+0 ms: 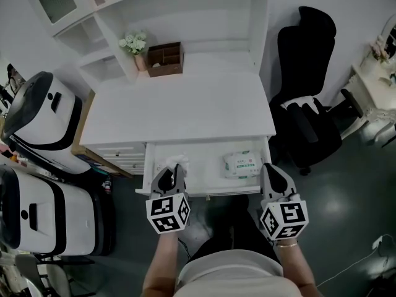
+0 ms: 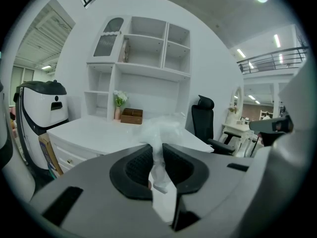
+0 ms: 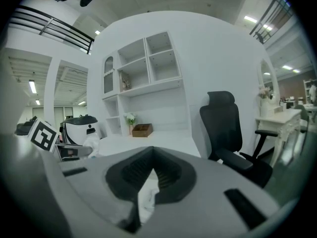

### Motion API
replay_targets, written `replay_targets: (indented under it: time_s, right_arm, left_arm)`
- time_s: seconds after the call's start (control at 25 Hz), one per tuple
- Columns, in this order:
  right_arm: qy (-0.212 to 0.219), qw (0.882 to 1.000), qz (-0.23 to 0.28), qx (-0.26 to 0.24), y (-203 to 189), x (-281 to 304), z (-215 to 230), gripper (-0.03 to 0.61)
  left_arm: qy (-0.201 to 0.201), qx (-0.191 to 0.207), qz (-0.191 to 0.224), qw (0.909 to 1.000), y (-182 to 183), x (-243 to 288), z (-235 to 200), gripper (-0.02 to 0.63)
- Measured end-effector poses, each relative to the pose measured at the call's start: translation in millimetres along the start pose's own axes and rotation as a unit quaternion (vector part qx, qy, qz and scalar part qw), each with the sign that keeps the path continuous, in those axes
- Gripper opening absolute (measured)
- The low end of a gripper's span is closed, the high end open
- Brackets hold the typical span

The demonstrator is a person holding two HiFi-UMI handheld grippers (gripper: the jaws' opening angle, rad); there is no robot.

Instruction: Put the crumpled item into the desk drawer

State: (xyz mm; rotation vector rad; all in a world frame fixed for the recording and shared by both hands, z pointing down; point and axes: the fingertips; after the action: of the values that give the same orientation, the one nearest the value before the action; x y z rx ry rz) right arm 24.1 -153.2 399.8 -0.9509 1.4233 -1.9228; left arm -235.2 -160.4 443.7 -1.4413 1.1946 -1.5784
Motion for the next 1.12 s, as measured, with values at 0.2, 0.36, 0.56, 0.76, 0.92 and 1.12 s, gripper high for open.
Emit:
replay_targets:
  time_s: [0.2,0.36,0.56,0.76,0.92,1.12]
  right_arm:
    - [0.001,1.000,0.004,0.002,3.7,8.2,8.2,0.002]
    - [0.002,1.000,0.013,0.012,7.8,17.6,13.1,0.002]
    - [0.005,1.000,0.016,0.010,10.2,24.3,20.5,0.002]
    - [0.006,1.000,0.021,0.012,13.8,32.2,31.3,0.002]
    - [0.013,1.000,0.021,0.011,16.4,39.5,36.0,0.002]
    - [0.015,1.000,0.017,0.017,16.2,49.2,46.6,0.002]
  left_arm:
    - [0.006,0.004,-0.001,1.0000,2.5,10.2,1.1,0.051]
    - [0.008,0.011,-0.010,0.9999,2.5,19.8,3.3,0.051]
    - [0.006,0.019,-0.014,0.9997,-0.4,29.8,10.9,0.051]
    - [0.003,0.030,-0.019,0.9993,-3.1,42.1,21.6,0.051]
    - [0.005,0.037,-0.030,0.9988,-9.2,51.5,26.7,0.051]
    - [0.005,0.044,-0.043,0.9981,-16.2,65.3,33.2,0.051]
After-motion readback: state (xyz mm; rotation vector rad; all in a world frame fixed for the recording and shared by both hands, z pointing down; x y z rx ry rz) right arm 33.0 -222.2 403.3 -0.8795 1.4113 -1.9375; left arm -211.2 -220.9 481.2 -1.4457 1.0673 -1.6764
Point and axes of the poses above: the fingertips, and each gripper's own axes: x forward along the fingers, z to its right, y out of its top, and after that the axes turned 15 degrees about y, right-handed
